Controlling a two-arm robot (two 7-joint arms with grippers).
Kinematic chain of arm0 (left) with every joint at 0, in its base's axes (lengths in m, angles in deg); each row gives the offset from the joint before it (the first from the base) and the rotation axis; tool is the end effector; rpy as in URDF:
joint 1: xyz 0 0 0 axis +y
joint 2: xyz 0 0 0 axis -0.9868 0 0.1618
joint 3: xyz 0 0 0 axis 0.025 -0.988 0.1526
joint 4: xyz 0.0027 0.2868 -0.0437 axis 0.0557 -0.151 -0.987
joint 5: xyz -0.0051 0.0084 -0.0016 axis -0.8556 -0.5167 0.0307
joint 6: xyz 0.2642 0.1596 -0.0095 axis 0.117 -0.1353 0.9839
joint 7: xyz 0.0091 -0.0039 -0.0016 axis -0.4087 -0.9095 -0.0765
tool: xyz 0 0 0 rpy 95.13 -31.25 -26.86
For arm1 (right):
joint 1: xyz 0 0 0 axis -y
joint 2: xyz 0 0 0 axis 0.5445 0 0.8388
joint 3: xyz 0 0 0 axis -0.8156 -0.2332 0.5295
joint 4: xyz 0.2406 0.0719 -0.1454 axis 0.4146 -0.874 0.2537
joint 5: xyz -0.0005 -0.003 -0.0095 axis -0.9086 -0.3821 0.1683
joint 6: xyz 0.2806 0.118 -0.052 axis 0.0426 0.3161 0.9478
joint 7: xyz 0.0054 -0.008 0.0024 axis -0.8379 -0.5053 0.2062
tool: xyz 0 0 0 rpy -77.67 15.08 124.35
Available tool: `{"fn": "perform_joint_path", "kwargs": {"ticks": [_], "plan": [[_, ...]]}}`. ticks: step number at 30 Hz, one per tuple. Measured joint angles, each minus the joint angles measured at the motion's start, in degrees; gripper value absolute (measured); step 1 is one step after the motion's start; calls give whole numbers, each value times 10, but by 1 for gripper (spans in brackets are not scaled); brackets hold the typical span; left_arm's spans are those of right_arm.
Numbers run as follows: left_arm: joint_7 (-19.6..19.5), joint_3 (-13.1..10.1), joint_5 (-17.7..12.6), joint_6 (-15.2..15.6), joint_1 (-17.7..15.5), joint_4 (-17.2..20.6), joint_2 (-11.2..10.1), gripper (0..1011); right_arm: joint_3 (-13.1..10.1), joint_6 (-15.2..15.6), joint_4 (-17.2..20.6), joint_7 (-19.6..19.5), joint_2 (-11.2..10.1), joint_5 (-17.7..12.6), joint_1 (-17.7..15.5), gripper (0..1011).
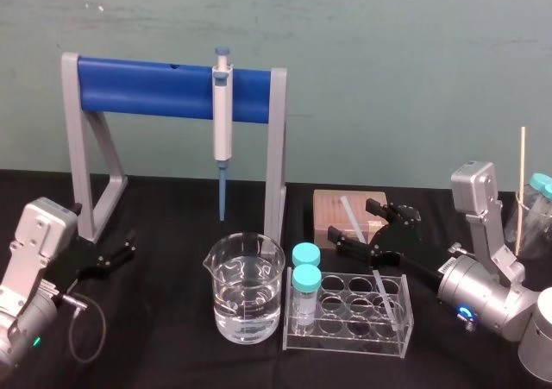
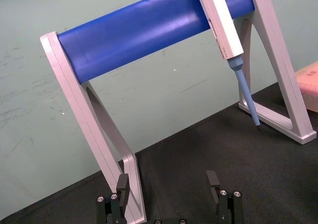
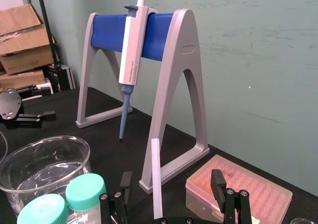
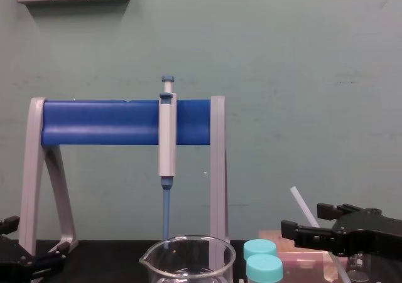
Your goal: Pick up the stirring rod with one hand, then place it down.
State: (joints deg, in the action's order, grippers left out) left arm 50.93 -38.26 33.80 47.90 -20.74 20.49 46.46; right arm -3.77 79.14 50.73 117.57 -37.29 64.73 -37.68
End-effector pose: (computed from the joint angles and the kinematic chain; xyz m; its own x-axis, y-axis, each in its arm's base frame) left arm 0.3581 0.0826 -0.3023 0.2923 0.8803 0.3736 -0.9552 0.2874 0.0702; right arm 0.4073 -0.0481 -0.2837 0.6653 -0.7450 0.0477 0.7462 0.6617 -0.0731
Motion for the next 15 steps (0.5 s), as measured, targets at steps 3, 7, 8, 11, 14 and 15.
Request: {"fn": "perform_joint_path", "kwargs": {"ticks": [3,7,8,11,14,15], "plan": [[0,0,0,0,0,0,0,1001,0,0,0,0,0,0,0,1002],[0,0,0,0,0,0,0,1000,0,0,0,0,0,-1,0,1002],[0,0,0,0,0,0,0,1000,0,0,0,0,0,-1,0,995],[0,0,0,0,0,0,0,1000,0,0,0,-1,0,-1,0,931],[0,0,0,0,0,0,0,1000,1,0,1,-1,-1,-1,0,873],[0,0,0,0,0,0,0,1000,1,0,1,-1,-1,-1,0,838]]}}
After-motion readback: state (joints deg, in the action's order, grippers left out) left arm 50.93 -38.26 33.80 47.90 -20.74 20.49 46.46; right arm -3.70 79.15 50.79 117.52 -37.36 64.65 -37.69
